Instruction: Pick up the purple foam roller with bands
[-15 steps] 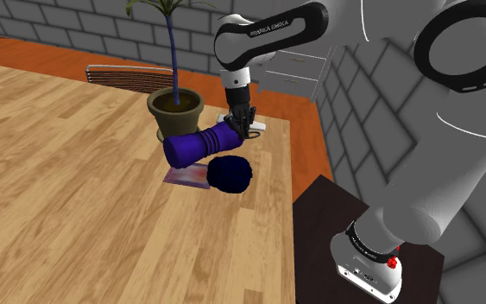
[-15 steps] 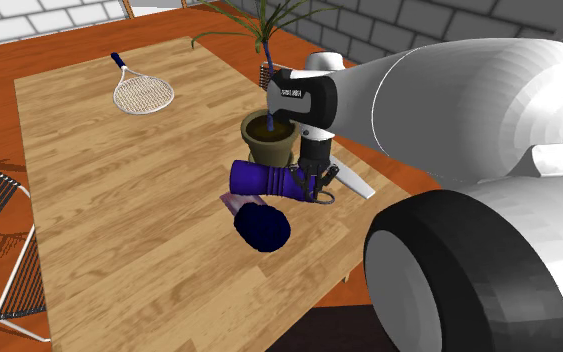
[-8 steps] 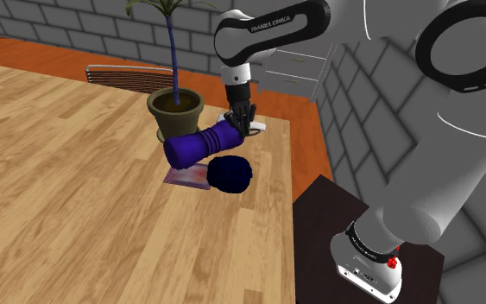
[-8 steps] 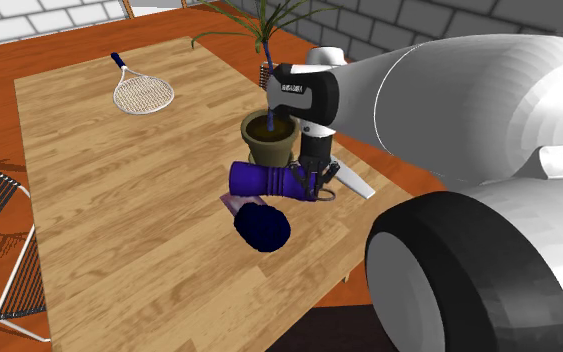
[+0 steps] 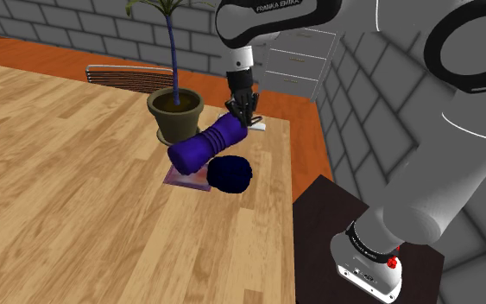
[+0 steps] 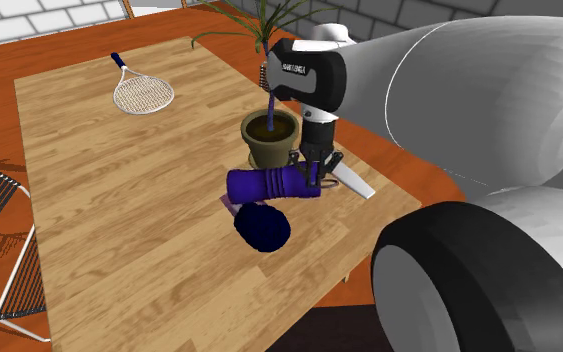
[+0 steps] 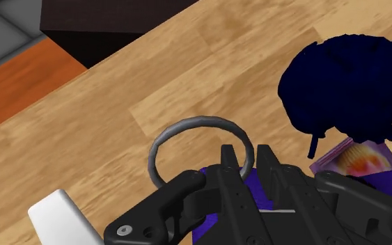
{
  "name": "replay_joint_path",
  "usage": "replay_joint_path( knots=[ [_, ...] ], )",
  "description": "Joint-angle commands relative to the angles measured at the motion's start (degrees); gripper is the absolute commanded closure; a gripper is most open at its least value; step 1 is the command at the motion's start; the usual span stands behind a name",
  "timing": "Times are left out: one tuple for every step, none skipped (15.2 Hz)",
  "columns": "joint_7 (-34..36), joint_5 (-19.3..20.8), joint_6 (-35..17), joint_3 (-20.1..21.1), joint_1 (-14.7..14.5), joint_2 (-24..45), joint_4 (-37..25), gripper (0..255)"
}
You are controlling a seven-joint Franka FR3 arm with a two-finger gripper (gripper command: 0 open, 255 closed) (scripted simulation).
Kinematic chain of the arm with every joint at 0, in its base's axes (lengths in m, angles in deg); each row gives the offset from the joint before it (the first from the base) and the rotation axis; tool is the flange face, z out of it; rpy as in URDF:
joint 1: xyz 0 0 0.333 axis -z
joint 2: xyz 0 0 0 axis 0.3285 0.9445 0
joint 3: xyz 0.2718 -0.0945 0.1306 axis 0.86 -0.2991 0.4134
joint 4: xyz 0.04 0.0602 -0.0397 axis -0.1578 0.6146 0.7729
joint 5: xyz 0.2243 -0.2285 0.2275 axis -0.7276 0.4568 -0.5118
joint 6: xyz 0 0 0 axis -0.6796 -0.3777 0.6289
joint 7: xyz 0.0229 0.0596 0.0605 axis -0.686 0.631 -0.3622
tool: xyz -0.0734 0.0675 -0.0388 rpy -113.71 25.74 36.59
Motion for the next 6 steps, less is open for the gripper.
replay_joint_path(
  knots=[
    [0.07, -0.02, 1.52, -0.01, 0.02, -0.21, -1.4, 255],
    [0.12, -0.03, 2.26, -0.01, 0.03, -0.34, -2.01, 255],
    [0.17, -0.05, 2.99, -0.01, 0.04, -0.46, -2.63, 255],
    [0.21, -0.06, 3.74, -0.01, 0.04, -0.56, -3.27, 255],
    [0.22, -0.06, 3.85, -0.01, 0.04, -0.59, -3.35, 255],
    [0.22, -0.06, 3.85, -0.01, 0.04, -0.58, -3.36, 255]
  ],
)
